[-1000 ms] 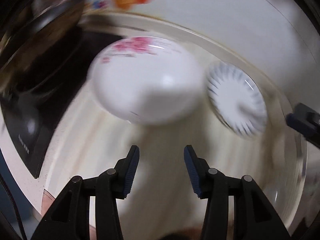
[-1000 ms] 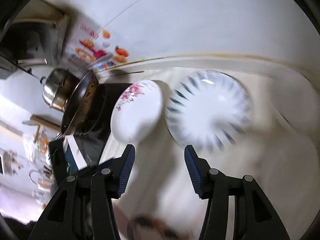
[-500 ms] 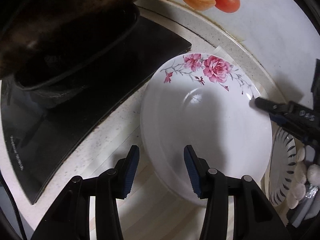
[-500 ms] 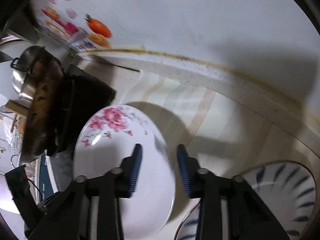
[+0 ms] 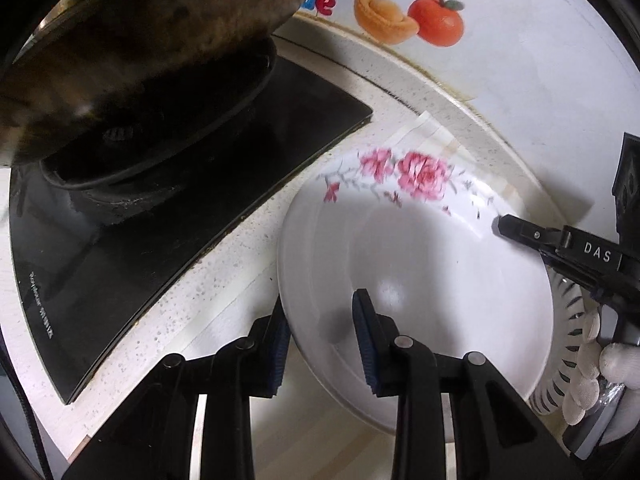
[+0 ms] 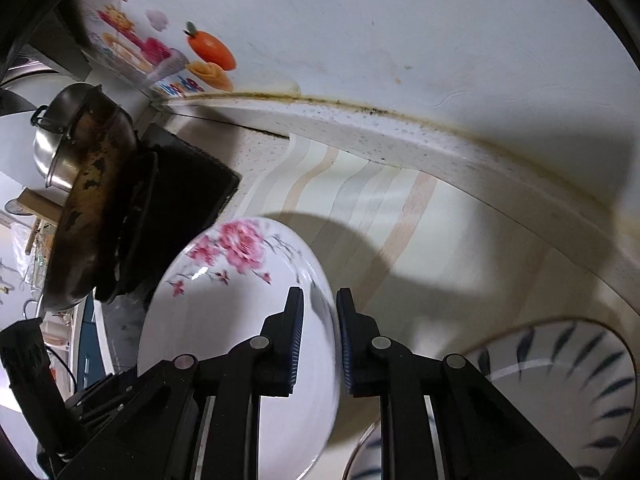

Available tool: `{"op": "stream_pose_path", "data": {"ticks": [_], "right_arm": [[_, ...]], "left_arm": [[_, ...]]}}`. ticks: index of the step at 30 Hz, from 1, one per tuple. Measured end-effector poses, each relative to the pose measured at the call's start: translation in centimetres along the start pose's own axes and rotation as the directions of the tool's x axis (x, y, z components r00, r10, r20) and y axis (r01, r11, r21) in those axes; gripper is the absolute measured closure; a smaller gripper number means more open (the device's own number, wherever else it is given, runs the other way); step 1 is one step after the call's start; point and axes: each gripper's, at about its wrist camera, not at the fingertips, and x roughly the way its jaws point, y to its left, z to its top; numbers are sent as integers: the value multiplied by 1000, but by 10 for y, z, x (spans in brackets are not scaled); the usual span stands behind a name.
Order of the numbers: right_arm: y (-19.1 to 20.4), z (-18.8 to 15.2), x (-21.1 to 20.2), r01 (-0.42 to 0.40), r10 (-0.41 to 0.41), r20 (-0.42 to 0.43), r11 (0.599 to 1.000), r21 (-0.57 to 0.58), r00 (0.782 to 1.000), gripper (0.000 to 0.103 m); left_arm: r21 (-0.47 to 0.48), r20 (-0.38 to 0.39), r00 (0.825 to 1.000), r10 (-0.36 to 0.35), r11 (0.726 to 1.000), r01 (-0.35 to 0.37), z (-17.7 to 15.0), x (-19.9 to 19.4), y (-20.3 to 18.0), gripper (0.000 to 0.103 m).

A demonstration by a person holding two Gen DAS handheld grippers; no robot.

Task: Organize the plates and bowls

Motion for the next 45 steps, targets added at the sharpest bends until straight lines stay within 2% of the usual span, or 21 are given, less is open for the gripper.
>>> {"op": "stream_pose_path", "data": {"ticks": [8, 16, 22, 27, 32, 35, 39, 45], "right_arm": [[-2, -35, -57, 5, -6, 42, 1000, 26, 999, 84], [-13, -102, -152, 27, -36, 114, 996, 85, 993, 84], [-34, -172, -225, 59, -90, 176, 983, 174, 980, 84], [-55, -240, -279, 93, -150, 212, 962, 256, 966, 84], [-75, -314, -320, 119, -202, 228, 936, 332, 952, 84], [-85, -349, -328, 124, -219, 226, 921, 371, 949, 84], [-102, -394, -329, 118, -225, 206, 895, 430, 952, 84], [-125, -428, -317, 123, -235, 176, 865, 487, 956, 84]], "left_arm": [[69, 27, 999, -34, 997, 32, -19, -44, -18, 75], [195, 24, 995, -97, 977, 90, -57, -99, -53, 75], [301, -7, 987, -161, 941, 156, -103, -130, -92, 75], [375, -61, 974, -219, 899, 226, -146, -149, -118, 75], [447, -118, 965, -236, 855, 264, -185, -155, -138, 75], [480, -149, 960, -235, 832, 278, -204, -151, -147, 75], [496, -189, 956, -224, 818, 290, -226, -141, -154, 75], [554, -232, 955, -186, 781, 286, -255, -120, -169, 75]]}}
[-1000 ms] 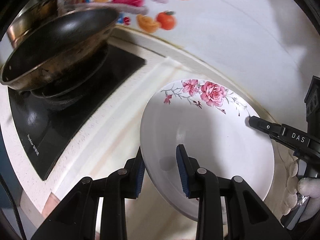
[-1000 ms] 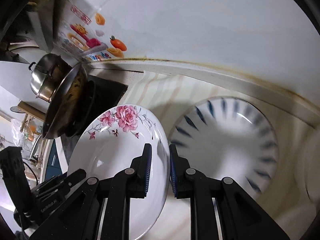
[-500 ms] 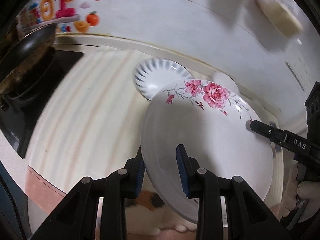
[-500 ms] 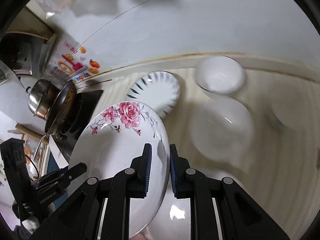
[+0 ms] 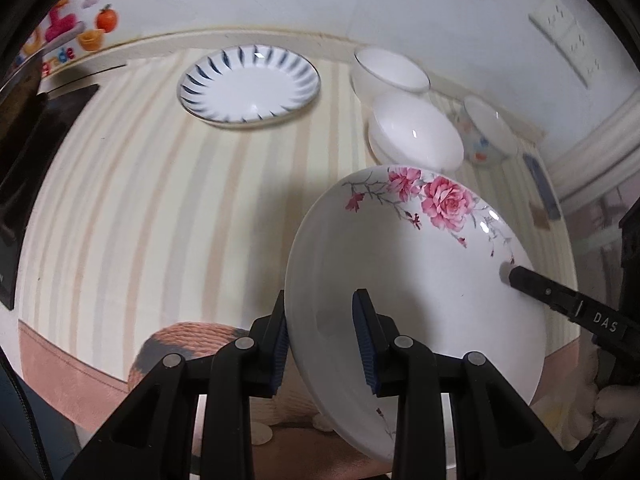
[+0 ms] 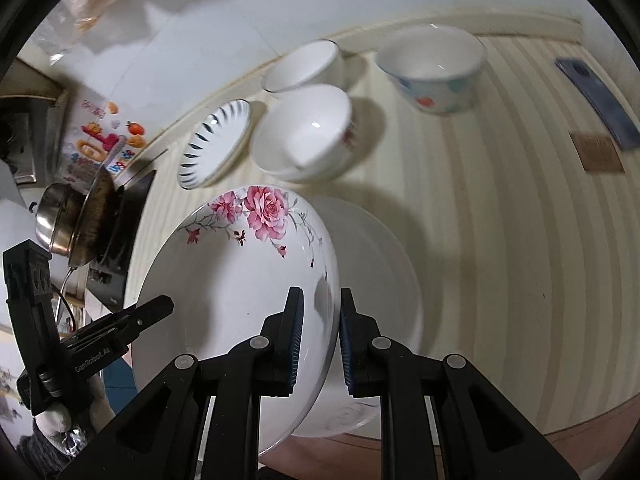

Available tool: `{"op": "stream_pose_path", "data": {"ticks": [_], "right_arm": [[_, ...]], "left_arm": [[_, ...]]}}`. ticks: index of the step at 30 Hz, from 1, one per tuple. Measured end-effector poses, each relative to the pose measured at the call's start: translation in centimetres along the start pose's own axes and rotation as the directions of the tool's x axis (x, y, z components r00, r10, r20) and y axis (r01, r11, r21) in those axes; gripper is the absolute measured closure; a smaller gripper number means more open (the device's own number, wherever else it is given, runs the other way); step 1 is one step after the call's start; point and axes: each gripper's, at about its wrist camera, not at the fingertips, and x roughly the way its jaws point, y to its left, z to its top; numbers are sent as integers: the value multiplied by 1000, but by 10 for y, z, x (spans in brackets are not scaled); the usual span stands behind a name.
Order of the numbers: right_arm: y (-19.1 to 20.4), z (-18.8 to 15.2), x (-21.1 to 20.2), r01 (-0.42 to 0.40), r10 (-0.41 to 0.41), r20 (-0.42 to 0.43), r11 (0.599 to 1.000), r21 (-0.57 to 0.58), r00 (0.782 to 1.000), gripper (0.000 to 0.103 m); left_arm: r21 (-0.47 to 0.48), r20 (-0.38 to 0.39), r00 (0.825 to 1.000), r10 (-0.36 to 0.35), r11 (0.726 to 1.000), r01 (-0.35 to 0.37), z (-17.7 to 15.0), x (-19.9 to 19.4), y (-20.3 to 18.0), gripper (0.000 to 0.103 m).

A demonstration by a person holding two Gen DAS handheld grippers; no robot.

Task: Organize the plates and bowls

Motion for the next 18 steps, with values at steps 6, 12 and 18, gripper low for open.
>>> {"op": "stream_pose_path", "data": {"ticks": [6, 12, 18], "right_arm": [[-19, -7, 10, 23, -23, -1, 999, 27, 1000, 84], [-27, -7, 19, 30, -30, -3, 999, 45, 1000, 84], [-30, -8, 26, 38, -37, -17, 998, 47, 999, 84]], "left_arm": [[58, -48, 998, 28, 998, -26, -6, 29, -12, 75], [71, -67, 997, 49, 997, -44, -5, 43, -16, 75], [68, -90, 994, 62, 996, -56, -6, 51, -17, 75]]}}
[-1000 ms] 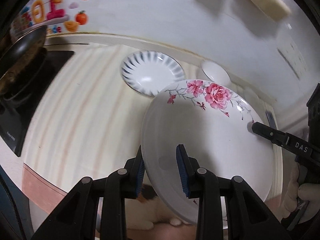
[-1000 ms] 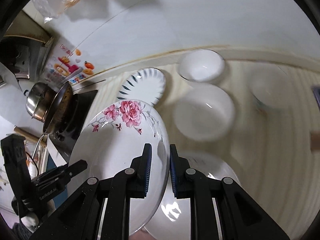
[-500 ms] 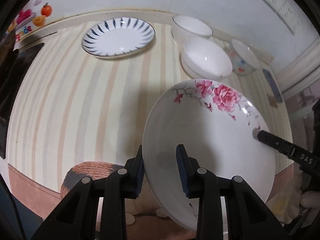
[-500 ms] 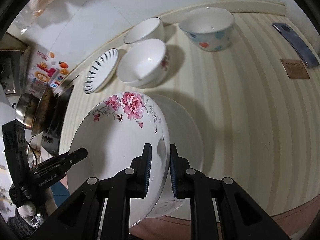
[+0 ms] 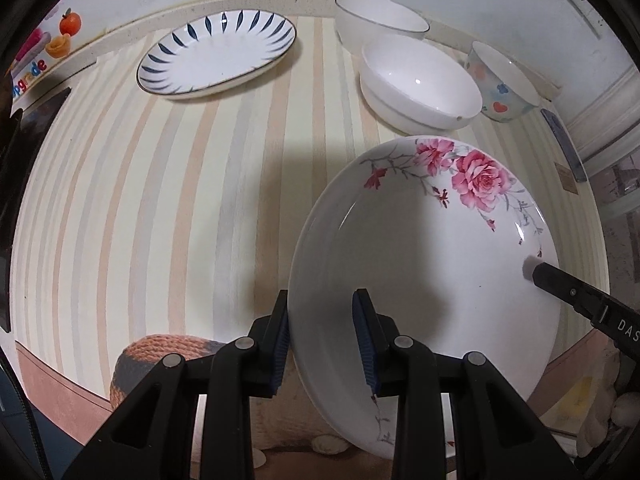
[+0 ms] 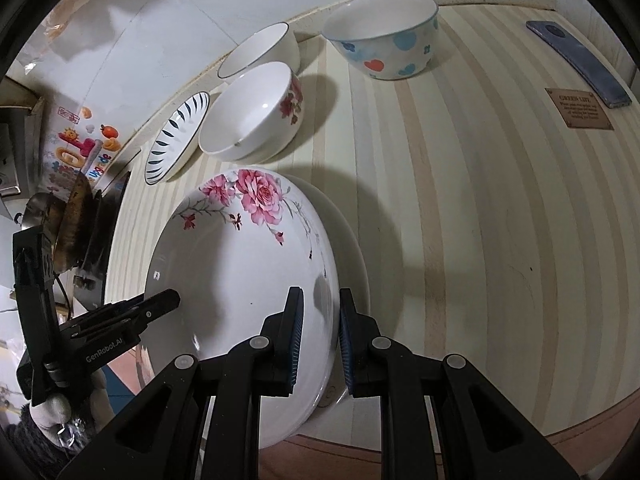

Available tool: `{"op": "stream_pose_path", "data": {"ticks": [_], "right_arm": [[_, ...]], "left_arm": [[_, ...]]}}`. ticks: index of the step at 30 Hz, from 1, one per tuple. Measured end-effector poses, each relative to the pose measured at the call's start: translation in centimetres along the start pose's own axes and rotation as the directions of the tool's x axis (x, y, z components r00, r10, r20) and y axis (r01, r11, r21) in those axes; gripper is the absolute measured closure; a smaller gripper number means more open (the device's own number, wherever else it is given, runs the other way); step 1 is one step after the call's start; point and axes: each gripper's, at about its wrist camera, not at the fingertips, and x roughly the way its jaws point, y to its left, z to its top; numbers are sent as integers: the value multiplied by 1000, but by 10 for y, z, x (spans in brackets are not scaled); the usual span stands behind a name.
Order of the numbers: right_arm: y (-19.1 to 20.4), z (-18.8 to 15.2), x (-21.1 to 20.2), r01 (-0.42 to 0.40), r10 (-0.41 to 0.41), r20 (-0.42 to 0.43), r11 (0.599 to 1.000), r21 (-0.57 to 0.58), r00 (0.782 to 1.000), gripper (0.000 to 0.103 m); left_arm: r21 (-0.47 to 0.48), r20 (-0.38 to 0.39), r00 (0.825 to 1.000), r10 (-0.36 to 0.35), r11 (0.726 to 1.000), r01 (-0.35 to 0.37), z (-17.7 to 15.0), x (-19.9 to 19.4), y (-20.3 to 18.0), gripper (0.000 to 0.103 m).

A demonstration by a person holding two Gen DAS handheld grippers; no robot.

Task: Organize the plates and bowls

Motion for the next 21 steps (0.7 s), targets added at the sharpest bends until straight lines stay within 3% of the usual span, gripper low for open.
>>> {"op": "stream_pose_path", "data": {"ticks": [7, 11, 14, 18, 21], "right_arm": [[-5, 4, 2, 15, -15, -22, 1000, 0, 1000, 84], [-10, 8, 3, -1, 4, -95, 999, 34, 995, 81], [-11, 14, -10, 2, 4, -126, 999, 47, 992, 72], [0, 30, -47, -14, 19, -90, 998, 56, 996, 69], [28, 58, -63, -73, 77, -55, 995, 71, 995, 64]], "left_arm": [[27, 4, 1000, 27, 999, -27, 2, 3, -8, 75], [35, -17, 1000, 6, 999, -5, 4, -2, -5, 75], [0, -8, 1000, -3, 1000, 3, 11, -23, 11, 75], [-67, 37, 999, 14, 998, -12, 33, -55, 43, 71], [-139, 69, 998, -13, 990, 23, 59, -72, 78, 71]]}}
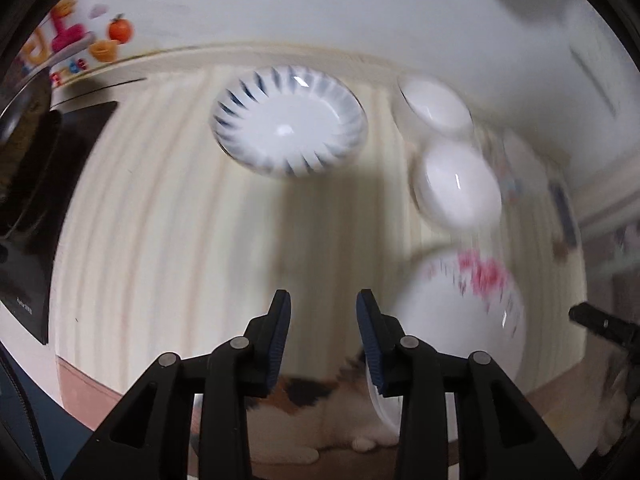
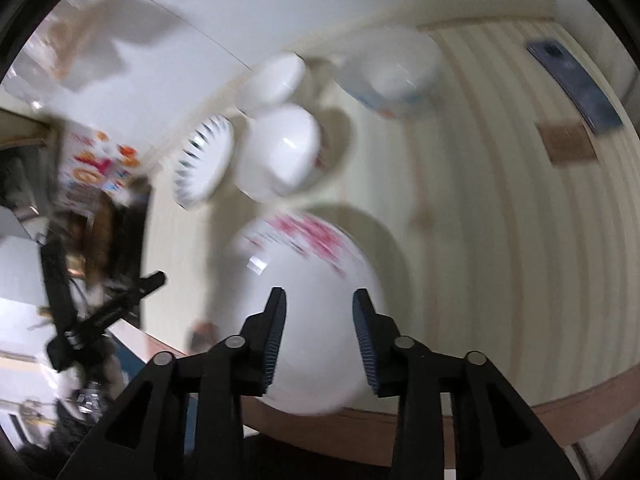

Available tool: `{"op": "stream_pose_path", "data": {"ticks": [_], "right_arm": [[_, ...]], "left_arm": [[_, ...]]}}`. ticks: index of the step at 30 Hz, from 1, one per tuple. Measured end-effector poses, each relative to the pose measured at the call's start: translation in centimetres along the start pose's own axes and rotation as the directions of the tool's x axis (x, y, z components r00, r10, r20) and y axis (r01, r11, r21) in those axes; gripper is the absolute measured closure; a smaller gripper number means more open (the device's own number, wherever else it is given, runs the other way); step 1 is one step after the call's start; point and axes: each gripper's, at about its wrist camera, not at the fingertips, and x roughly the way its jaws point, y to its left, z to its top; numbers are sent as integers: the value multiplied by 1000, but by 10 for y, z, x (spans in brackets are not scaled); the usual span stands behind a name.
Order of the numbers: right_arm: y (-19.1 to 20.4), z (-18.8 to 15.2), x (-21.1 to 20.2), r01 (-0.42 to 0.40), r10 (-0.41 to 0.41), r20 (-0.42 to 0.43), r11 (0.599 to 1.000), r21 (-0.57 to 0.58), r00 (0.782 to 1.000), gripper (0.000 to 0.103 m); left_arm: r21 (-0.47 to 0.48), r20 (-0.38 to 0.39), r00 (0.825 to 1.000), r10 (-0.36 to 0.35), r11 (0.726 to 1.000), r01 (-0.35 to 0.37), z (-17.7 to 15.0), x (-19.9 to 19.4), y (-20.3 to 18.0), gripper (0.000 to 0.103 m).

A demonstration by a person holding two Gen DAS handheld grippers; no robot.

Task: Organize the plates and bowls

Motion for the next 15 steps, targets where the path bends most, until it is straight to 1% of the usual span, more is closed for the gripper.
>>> {"op": "stream_pose_path", "data": {"ticks": [3, 6, 10, 11, 13, 14, 15], "right_arm": [[47, 31, 11, -85, 85, 11, 996, -12, 996, 64], [96, 63, 48, -122, 122, 13, 992, -17, 992, 64], [141, 99, 108, -64, 64, -9, 997, -39, 998, 64], [150, 108, 127, -29, 28, -15, 999, -35, 999, 64], [158, 124, 155, 0, -1, -28, 1000, -30, 1000, 64], [162, 131, 169, 27, -28, -31, 999, -26, 999, 64], [163, 138, 183, 45, -45, -21, 999, -11, 999, 64]], "left_arm": [[-40, 9, 1000, -4, 999, 4, 42, -3, 28, 71], [-50, 17, 1000, 5, 999, -4, 84, 6, 55, 71], [-44, -14, 1000, 8, 999, -9, 133, 38, 85, 71], [-37, -30, 1000, 3, 999, -4, 145, 51, 93, 71], [-16, -55, 998, -6, 1000, 5, 162, 74, 101, 71], [-3, -71, 997, -5, 1000, 5, 167, 84, 103, 71], [6, -85, 996, -3, 1000, 3, 171, 95, 105, 71]]}}
